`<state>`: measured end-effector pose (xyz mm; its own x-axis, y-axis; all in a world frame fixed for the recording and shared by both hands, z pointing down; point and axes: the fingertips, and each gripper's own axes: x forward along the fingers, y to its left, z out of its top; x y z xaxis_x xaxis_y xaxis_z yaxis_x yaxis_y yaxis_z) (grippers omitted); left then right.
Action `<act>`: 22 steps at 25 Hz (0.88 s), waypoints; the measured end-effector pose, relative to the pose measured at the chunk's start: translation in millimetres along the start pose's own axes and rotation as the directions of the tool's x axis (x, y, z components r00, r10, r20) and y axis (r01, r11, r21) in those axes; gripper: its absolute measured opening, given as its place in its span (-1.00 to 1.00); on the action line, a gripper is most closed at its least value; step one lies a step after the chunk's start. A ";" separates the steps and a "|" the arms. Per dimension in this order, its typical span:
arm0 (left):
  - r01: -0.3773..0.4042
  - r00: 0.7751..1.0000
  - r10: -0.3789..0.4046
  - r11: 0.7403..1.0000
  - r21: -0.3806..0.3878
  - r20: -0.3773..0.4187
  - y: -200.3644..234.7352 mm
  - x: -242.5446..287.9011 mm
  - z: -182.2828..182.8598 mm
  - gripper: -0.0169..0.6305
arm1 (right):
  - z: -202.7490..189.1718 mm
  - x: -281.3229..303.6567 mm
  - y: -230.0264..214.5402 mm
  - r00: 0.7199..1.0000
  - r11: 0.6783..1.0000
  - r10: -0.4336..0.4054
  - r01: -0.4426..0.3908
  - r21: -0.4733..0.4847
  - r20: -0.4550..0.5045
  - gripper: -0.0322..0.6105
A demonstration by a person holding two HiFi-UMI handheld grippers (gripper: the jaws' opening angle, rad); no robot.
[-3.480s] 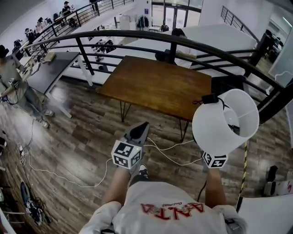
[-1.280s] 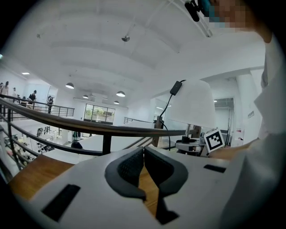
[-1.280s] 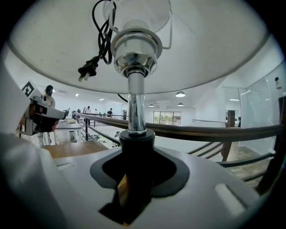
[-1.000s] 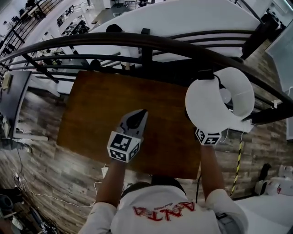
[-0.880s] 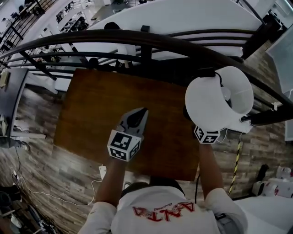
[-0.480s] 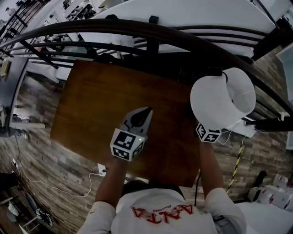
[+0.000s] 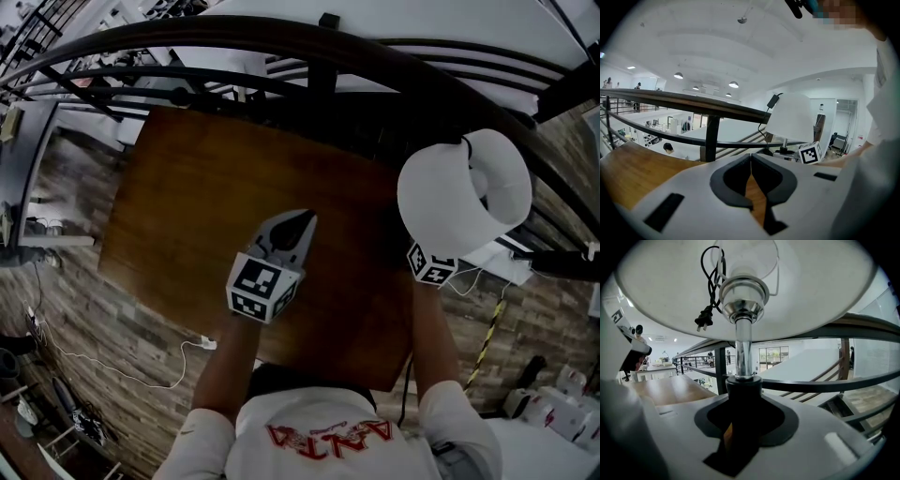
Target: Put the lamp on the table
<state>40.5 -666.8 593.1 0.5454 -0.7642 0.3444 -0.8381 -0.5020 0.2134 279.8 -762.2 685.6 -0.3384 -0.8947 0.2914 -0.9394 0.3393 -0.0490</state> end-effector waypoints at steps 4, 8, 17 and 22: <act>-0.003 1.000 0.003 1.000 0.009 -0.003 -0.2 2.6 0.6 -0.91 | 0.4 -0.6 -2.5 1.000 1.000 -0.009 0.009 -0.001 0.016 -0.49; -0.004 1.000 0.004 1.000 0.007 -0.003 -2.8 1.2 1.2 -0.91 | 4.8 -2.5 5.3 1.000 1.000 0.002 -0.002 -0.013 0.023 -0.48; 0.033 0.999 -0.033 0.999 0.014 0.002 -8.8 0.3 0.4 -0.91 | 2.3 -2.1 11.5 1.000 1.000 0.004 -0.003 -0.026 0.023 -0.48; 0.028 1.000 -0.028 0.999 0.016 -0.014 -7.3 -4.1 -5.0 -0.91 | 4.7 -1.7 11.8 0.999 1.000 0.006 -0.005 -0.028 0.036 -0.48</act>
<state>44.4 -658.0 594.7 0.5683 -0.7442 0.3512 -0.8223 -0.5296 0.2083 269.0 -758.1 680.0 -0.3456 -0.9026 0.2567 -0.9359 0.3516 -0.0239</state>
